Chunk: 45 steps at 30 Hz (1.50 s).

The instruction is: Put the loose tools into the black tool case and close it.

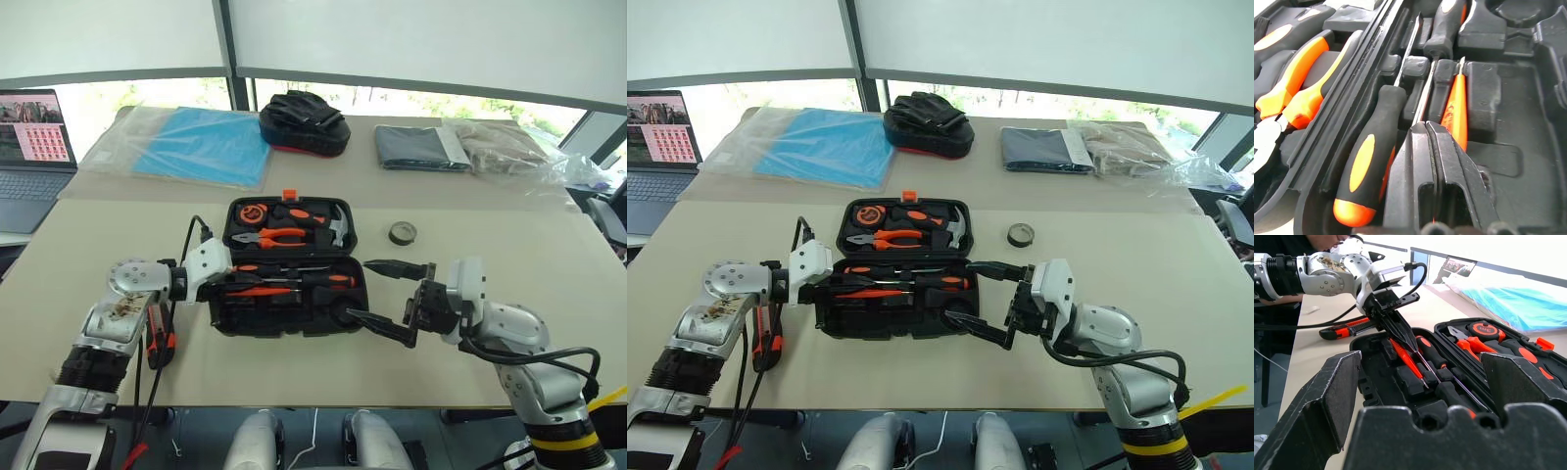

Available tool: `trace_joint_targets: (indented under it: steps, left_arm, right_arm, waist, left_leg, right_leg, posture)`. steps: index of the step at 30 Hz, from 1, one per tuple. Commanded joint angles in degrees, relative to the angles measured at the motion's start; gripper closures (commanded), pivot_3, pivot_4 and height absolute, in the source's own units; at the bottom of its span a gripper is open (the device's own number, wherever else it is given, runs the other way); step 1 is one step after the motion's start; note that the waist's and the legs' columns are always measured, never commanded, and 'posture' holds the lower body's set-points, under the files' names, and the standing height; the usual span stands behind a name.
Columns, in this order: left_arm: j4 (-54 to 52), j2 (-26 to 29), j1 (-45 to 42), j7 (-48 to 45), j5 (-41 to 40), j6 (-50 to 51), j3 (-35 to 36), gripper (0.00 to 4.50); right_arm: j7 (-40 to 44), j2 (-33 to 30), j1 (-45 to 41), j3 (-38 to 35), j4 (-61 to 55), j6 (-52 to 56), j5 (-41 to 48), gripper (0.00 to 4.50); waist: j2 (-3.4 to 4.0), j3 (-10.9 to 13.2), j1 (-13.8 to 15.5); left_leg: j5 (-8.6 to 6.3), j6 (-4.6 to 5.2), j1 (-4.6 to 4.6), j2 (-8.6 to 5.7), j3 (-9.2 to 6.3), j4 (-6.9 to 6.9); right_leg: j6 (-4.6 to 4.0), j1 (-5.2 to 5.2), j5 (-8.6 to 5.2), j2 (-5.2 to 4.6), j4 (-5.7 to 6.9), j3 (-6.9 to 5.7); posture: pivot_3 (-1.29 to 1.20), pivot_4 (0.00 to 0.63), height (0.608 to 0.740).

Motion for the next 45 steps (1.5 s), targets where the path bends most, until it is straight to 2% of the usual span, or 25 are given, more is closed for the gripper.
trace_joint_targets:
  steps: [1,9,12,17,31,35,39,45]
  left_arm:
    - [-1.7,0.9,2.2,-1.8,0.7,-0.1,-1.8,4.43]
    - [-0.8,1.2,4.7,-0.8,2.6,-4.1,-2.5,4.43]
    - [0.0,-0.1,4.5,0.5,1.6,-5.1,-1.3,4.43]
    - [-2.5,-3.3,3.9,0.2,-4.3,-3.4,1.7,4.43]
    - [-1.4,-1.2,6.0,0.4,-1.1,-0.7,-0.5,4.43]
    - [-3.4,-1.9,7.0,3.0,-6.6,1.2,5.6,4.43]
    - [-8.6,-0.4,13.5,8.4,-12.4,2.4,18.0,3.37]
    - [-16.8,-0.9,34.1,15.0,-15.9,3.6,38.8,1.33]
  right_arm:
    - [-0.1,0.2,0.3,-1.1,-1.9,-1.0,0.8,0.00]
    - [-0.3,0.5,0.1,-1.0,-1.4,-1.4,0.4,0.00]
    - [-0.4,0.7,-0.2,-0.9,-1.1,-1.5,0.1,0.00]
    - [-0.5,1.2,-0.8,-0.8,-0.1,-2.3,-0.7,0.00]
    - [-0.3,1.8,-0.6,-0.5,0.1,-2.6,-1.1,0.00]
    - [0.0,2.3,-0.8,-0.9,0.1,-3.4,-0.7,0.00]
    - [2.1,2.5,-0.7,-2.5,0.0,-5.4,1.2,0.00]
    - [6.7,2.1,1.0,-3.3,1.2,-10.7,0.9,0.00]
  waist:
    - [0.00,0.0,-0.2]
    - [0.02,0.0,-0.6]
    - [0.07,0.0,-0.5]
    - [0.09,-0.1,-0.3]
    - [0.10,-0.1,-0.5]
    - [0.10,-0.1,-0.7]
    - [0.10,-0.1,-1.4]
    - [0.10,-0.1,-1.5]
  left_leg:
    - [0.00,0.00,0.01,0.00,0.01,0.00]
    - [-0.04,0.05,0.08,0.02,0.04,-0.01]
    - [-0.04,0.05,0.12,0.02,0.04,-0.02]
    - [-0.04,0.05,0.12,0.01,0.05,-0.01]
    - [-0.03,0.05,0.20,0.02,0.05,-0.01]
    - [-0.03,0.05,0.22,0.03,0.05,-0.01]
    - [-0.03,0.05,0.17,0.14,0.05,-0.02]
    - [-0.05,0.05,0.21,0.17,0.10,-0.20]
  right_leg:
    - [0.00,0.00,0.00,0.00,0.00,0.01]
    - [-0.01,0.03,0.00,-0.01,0.00,0.04]
    - [0.00,0.07,0.00,-0.02,0.00,0.03]
    - [0.02,0.09,0.01,-0.06,0.01,0.03]
    - [0.00,0.11,0.00,-0.03,0.06,0.05]
    - [0.00,0.11,0.00,-0.03,0.07,0.06]
    - [-0.03,0.04,0.00,0.00,0.08,0.05]
    - [-0.03,0.03,0.01,-0.14,-0.05,0.06]
  posture:
    - [0.00,0.150,0.740]
    - [0.00,0.150,0.740]
    - [0.00,0.150,0.740]
    - [0.00,0.150,0.740]
    - [0.00,0.150,0.740]
    - [0.00,0.150,0.740]
    - [0.00,0.150,0.740]
    - [0.00,0.150,0.740]
